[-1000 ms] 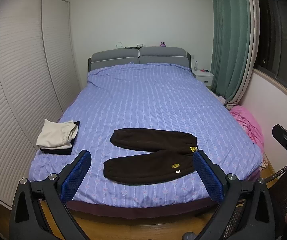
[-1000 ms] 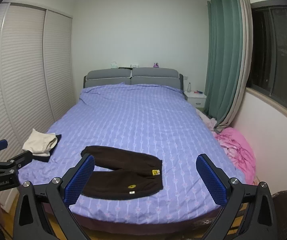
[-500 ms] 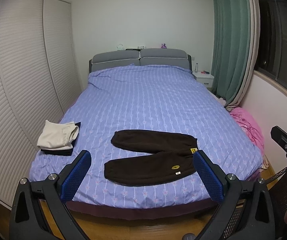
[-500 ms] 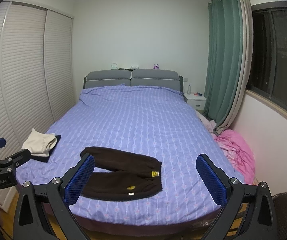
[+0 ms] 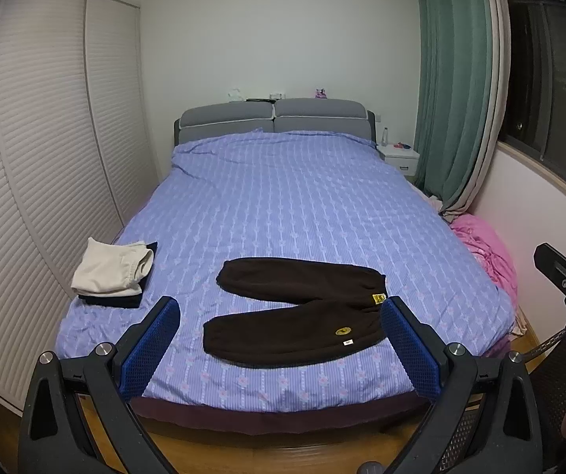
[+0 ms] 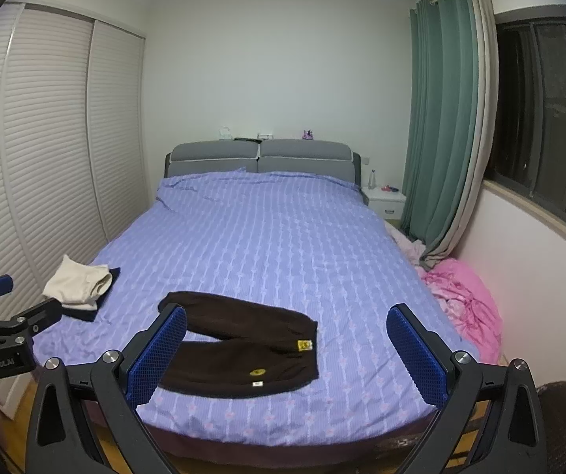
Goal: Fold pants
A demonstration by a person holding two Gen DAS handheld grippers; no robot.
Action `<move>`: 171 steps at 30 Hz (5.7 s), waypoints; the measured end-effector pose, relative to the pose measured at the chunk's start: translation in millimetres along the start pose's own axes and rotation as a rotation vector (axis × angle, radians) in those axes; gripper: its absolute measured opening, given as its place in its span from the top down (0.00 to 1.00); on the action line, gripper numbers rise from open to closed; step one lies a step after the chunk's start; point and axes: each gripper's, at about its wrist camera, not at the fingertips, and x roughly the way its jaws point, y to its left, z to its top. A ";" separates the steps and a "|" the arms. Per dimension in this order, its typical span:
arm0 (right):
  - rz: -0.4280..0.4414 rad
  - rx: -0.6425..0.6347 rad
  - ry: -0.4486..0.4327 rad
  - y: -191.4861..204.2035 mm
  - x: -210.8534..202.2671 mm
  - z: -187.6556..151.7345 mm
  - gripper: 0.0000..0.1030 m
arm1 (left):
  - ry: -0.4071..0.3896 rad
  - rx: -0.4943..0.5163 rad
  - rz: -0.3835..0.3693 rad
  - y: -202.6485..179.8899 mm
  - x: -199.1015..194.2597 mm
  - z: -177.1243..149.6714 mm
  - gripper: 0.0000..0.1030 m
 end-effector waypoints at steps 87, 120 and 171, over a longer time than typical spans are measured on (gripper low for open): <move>0.454 -0.229 0.371 -44.8 460.8 36.9 0.01 | 0.090 0.206 -0.055 -77.2 414.7 99.3 0.00; 0.752 -0.544 0.885 -36.7 708.2 -114.6 0.87 | 0.165 0.245 -0.086 -81.1 606.2 11.6 0.00; 0.471 -1.075 0.333 41.4 406.6 -244.8 0.69 | 0.233 0.175 -0.052 -19.6 447.9 -161.2 0.00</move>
